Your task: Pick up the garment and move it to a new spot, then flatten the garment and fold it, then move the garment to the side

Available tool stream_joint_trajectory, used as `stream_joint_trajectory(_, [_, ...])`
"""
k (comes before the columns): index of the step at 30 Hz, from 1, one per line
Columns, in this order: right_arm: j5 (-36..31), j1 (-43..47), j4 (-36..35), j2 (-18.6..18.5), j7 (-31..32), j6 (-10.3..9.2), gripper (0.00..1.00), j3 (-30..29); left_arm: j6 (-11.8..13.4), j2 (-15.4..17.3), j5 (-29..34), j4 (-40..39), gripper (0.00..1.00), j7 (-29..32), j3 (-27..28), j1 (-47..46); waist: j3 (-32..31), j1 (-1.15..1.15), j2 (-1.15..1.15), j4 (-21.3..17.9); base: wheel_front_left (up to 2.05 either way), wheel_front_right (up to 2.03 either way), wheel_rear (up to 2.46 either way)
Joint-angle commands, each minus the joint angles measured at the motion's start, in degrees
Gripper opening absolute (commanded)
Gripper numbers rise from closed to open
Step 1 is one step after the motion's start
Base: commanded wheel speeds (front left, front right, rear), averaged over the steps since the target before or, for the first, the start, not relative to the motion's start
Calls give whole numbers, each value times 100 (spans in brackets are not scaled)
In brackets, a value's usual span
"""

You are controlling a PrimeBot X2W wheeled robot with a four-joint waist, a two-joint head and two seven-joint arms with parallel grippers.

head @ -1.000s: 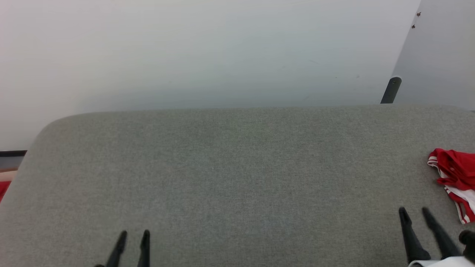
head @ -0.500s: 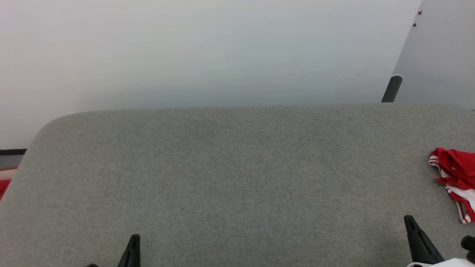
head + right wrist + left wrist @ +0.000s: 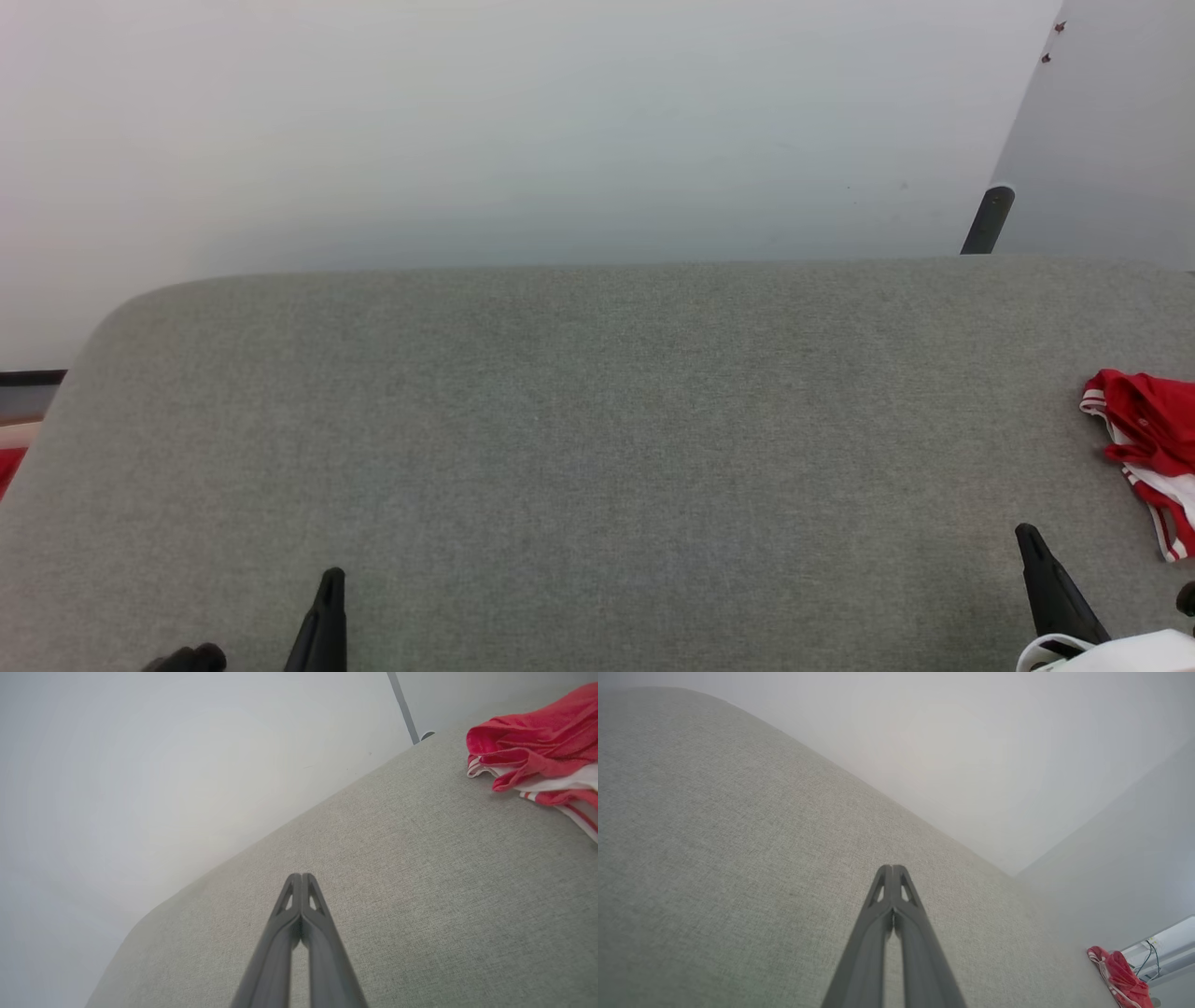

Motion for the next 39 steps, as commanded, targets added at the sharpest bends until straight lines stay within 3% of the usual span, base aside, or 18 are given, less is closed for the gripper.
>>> stream_joint_trajectory(1, [135, -163, -44, -2, 11, -1, 0, -34, -6, 19, -154, -50, 0, 34, 30, -155, 2, 0, 0, 1, 0, 0, 0])
stream_joint_trajectory(39, [2548, -645, 471, 168, 231, -3, 0, -144, -15, -104, -2689, 233, 0, 742, 224, -740, 90, 0, 0, 18, 0, 0, 0])
